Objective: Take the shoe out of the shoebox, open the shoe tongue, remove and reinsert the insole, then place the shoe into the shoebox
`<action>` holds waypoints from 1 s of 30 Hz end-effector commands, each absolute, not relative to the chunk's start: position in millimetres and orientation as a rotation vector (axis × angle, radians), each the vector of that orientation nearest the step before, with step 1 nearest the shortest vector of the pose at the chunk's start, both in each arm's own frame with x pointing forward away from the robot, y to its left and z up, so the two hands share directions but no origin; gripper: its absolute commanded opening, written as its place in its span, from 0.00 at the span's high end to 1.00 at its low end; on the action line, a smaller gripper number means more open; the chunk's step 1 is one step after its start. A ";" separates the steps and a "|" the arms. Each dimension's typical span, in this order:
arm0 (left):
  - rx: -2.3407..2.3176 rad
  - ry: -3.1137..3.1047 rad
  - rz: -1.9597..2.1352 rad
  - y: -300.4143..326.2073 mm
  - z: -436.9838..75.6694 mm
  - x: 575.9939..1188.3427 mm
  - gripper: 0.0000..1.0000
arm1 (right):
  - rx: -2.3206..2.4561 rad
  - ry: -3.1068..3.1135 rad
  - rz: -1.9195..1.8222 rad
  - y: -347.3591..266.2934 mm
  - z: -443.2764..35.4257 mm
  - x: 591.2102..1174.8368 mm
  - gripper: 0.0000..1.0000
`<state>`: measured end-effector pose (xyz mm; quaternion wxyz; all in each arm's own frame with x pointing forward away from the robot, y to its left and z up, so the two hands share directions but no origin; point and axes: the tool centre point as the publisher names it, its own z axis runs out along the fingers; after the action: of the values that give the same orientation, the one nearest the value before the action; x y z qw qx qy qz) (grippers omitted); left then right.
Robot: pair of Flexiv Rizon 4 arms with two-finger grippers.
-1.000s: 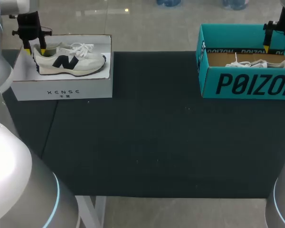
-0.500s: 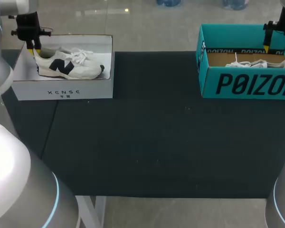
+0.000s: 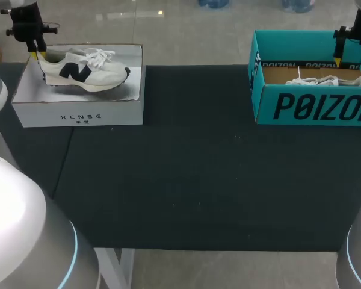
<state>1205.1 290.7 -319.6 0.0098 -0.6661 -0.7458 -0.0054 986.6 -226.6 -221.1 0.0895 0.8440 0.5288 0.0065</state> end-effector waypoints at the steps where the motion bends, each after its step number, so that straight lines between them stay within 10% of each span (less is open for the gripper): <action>1: -2.129 -2.347 -0.089 283.1 -264.6 1171.6 1.00 | 2.509 1.572 0.022 -226.9 -221.2 985.8 0.00; 30: -2.125 -2.521 -0.451 256.2 -97.4 1150.4 1.00 | 2.509 1.572 0.022 -226.9 -221.2 985.8 0.00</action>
<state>1170.0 257.9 -102.5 -0.0484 -0.6404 -0.7621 -0.0822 986.6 -226.7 -221.2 0.0894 0.8441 0.5287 0.0065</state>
